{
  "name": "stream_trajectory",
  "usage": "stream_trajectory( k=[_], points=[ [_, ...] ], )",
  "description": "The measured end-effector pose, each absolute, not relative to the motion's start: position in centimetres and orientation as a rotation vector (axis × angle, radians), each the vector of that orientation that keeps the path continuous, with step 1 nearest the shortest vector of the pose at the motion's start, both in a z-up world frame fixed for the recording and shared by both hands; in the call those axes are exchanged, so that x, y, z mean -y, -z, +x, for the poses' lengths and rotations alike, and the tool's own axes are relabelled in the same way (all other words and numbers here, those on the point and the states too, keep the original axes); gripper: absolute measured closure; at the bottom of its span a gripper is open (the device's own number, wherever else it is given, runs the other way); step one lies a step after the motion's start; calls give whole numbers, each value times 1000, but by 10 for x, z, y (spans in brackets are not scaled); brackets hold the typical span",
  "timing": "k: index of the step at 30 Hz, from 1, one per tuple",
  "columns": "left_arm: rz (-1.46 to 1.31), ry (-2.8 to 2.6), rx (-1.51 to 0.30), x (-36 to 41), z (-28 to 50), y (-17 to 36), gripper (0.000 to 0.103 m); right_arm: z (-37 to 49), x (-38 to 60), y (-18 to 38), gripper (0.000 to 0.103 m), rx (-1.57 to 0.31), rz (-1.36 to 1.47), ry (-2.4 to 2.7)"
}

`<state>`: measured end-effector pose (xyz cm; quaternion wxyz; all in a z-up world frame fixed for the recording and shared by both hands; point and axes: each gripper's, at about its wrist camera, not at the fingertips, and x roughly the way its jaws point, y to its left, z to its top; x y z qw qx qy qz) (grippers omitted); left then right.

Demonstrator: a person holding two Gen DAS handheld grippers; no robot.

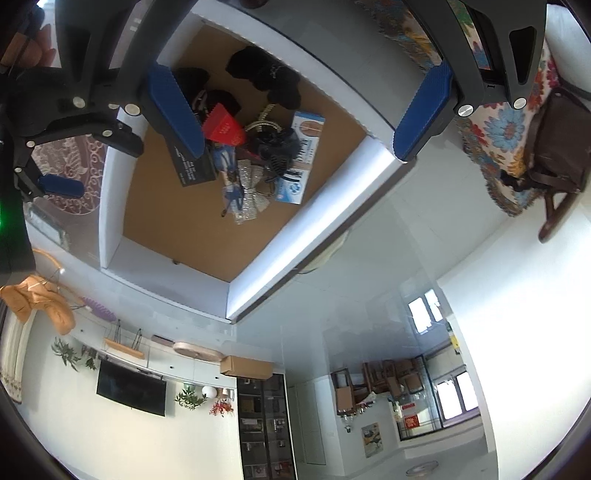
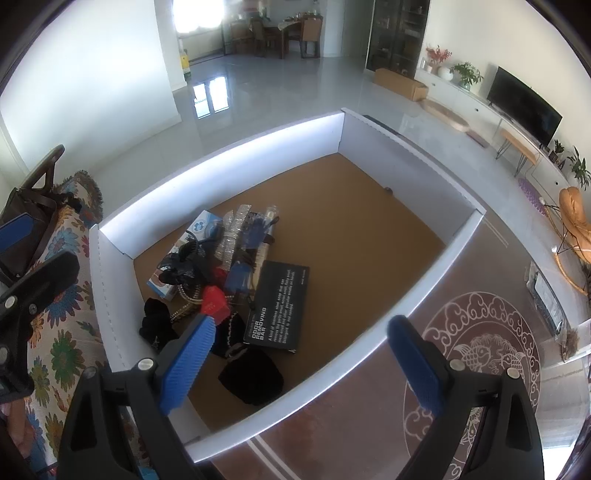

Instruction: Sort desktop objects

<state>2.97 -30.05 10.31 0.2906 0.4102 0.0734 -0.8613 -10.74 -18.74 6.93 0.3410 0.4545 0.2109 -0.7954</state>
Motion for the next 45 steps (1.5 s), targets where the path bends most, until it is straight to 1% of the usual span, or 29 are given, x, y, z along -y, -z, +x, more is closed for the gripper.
stream_trajectory(
  k=[11, 26, 41, 45],
  points=[
    [1109, 2259, -154, 299, 23, -97, 0, -110, 196, -73, 8, -584, 1186, 2055],
    [1119, 2256, -217, 311, 20, -91, 0, -111, 201, -73, 8, -600, 1183, 2054],
    [1113, 2262, -219, 313, 22, -90, 0, -110, 201, -69, 8, -595, 1187, 2047],
    [1120, 2285, -244, 313, 22, -90, 0, -111, 199, -68, 8, -593, 1189, 2049]
  ],
)
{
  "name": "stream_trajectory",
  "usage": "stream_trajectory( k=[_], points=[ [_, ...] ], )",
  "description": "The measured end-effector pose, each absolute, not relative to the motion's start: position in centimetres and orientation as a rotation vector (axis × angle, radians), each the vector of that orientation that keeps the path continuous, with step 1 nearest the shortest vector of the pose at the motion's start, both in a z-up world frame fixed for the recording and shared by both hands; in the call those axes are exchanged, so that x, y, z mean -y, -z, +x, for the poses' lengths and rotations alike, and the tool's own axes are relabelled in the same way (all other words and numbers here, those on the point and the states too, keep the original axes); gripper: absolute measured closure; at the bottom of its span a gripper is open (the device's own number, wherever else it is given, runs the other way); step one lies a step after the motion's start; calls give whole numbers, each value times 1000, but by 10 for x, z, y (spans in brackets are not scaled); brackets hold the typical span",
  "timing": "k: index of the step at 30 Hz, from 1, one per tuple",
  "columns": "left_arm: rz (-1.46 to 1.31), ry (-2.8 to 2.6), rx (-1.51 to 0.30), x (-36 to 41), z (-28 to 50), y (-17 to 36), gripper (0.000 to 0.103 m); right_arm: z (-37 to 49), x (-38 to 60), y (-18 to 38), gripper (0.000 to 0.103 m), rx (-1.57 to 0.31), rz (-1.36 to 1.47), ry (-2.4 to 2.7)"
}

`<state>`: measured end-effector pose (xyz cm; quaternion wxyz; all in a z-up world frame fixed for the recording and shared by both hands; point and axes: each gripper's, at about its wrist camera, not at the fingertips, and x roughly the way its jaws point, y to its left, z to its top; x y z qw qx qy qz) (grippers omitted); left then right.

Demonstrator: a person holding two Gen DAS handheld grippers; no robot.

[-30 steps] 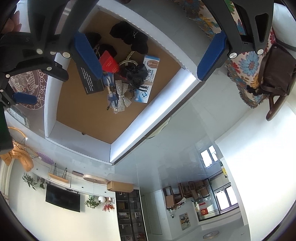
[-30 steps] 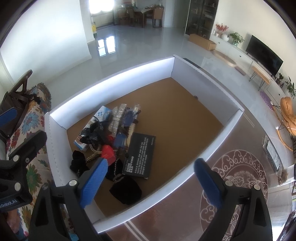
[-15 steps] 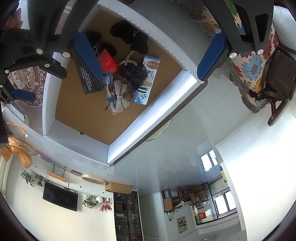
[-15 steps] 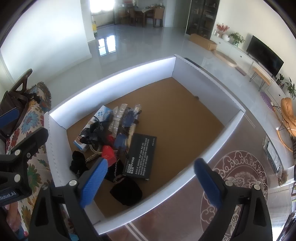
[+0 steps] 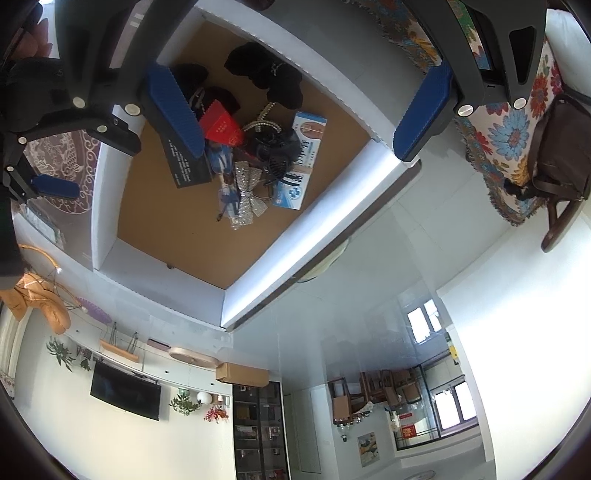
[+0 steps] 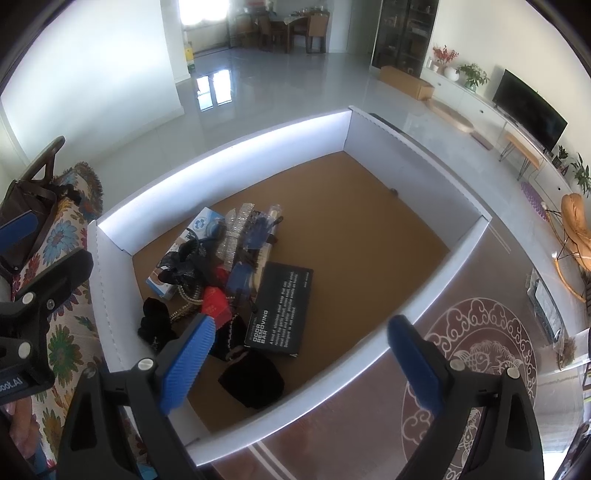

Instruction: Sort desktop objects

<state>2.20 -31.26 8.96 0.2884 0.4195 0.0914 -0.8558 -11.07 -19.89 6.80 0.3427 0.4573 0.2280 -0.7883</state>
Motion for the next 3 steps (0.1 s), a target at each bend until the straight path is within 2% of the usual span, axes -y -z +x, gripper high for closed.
stream_trajectory(
  k=[3],
  points=[
    [1053, 2239, -201, 309, 26, -91, 0, -113, 198, -67, 8, -587, 1191, 2052]
  ],
)
